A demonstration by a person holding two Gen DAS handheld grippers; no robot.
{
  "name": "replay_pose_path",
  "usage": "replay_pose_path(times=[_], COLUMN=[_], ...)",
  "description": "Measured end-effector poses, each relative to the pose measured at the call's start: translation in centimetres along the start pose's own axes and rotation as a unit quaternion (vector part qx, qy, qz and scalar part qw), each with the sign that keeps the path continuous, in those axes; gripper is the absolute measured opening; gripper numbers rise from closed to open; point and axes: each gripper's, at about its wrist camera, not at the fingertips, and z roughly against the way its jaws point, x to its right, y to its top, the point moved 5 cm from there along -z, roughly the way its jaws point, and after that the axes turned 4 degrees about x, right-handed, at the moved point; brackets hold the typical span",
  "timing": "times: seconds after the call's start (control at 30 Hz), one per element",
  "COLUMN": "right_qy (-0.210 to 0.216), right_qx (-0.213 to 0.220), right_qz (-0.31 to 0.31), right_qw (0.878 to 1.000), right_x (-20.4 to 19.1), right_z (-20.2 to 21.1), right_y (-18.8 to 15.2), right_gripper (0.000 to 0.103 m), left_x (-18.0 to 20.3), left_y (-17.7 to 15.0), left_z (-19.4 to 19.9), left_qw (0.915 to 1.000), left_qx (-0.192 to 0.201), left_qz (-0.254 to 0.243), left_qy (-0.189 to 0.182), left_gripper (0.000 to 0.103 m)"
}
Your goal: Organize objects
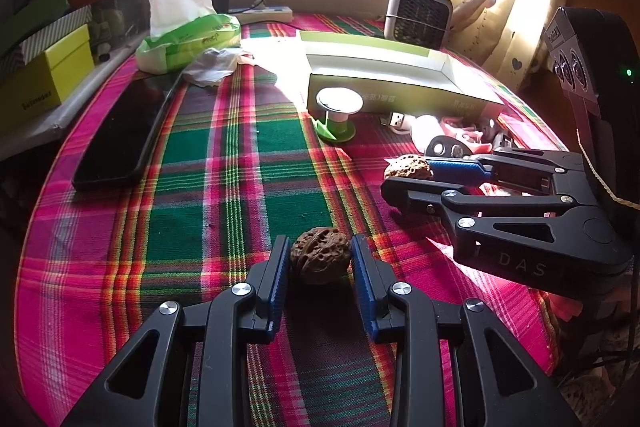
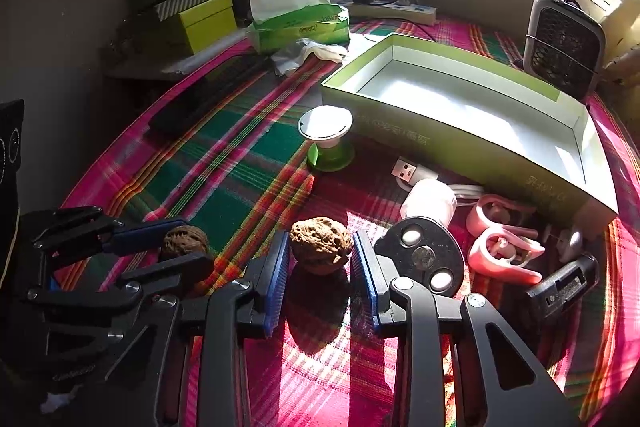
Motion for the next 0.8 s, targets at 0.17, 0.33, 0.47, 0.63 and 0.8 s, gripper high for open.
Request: replay_pose_path(times=[0.17, 0.33, 0.47, 0.63, 0.8], right_qy=[0.001, 0.000, 0.000, 0.001, -0.004], right_qx=[0.004, 0.005, 0.006, 0.013, 0.023], right_qz=[-0.002, -0.006, -0.009, -0.016, -0.021], right_qw=[1.000, 1.000, 1.000, 1.000, 0.999], right_x=[0.0, 0.2, 0.4, 0.8, 1.3], right_z=[0.2, 0.4, 0.7, 1.4, 2.3], right_y=[0.0, -0.2, -0.4, -0.5, -0.5], right_gripper=[0.033, 0.033, 0.033, 0.033, 0.033], left_x=[0.0, 0.0, 0.1, 0.3, 0.8], left_y=[0.0, 0.0, 0.0, 0.3, 1.1], left_z=[0.0, 0.0, -0.1, 0.0, 0.3], left_qw=[1.0000, 1.0000, 1.0000, 1.0000, 0.9999], left_qx=[-0.001, -0.001, -0.003, -0.003, 0.002], left_qz=[-0.001, -0.001, -0.004, -0.008, -0.015], left_qy=[0.001, -0.001, -0.001, 0.001, 0.002], left_gripper=[0.028, 0.028, 0.028, 0.028, 0.028])
